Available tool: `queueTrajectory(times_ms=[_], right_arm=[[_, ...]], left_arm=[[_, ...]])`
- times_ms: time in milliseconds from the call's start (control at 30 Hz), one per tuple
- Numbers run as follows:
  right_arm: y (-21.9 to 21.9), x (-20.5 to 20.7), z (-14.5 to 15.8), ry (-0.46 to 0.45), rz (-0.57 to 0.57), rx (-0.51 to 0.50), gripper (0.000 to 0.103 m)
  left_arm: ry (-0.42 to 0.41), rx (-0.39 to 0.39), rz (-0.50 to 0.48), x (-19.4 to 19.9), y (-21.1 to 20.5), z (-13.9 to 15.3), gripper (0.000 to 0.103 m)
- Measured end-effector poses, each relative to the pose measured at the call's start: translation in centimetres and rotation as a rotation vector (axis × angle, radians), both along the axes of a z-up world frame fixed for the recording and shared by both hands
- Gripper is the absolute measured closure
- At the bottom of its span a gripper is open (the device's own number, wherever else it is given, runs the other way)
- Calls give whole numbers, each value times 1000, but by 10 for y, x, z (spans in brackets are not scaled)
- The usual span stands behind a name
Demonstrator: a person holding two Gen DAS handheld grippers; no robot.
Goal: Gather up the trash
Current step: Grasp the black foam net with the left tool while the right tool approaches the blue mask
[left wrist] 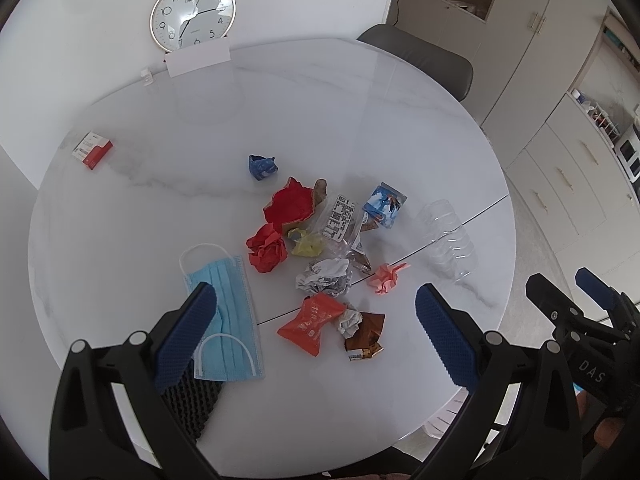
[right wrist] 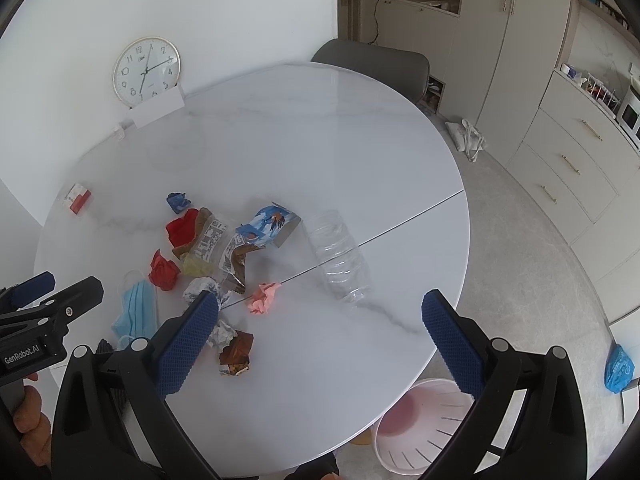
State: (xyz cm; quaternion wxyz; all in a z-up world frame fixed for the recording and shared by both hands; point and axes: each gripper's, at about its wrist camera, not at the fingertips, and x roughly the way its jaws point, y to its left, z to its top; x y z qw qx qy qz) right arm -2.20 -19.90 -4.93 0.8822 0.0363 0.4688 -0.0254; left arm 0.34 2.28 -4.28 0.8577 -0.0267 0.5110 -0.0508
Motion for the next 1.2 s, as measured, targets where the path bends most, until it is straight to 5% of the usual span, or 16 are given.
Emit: queueTrajectory(times_ms=[167,500,633,833,1200], right_arm=[[5,-3,-18,38,34,16,2],[69,-18,-74,166,199,27,2],[101,-22,-90,222,260,42,2],[147,-15,-101,257,335,86,2],[221,20,-115,267,423,179,9]], left_arm=[[3,-3,-37,-11,28,-21,8],[112,151,-231,-57,126,-104,8],[186,104,-302,-65,157,-141,8],[189,89,-362,-64,175,-172,8],[171,22,-415,-66,176,-194,37]])
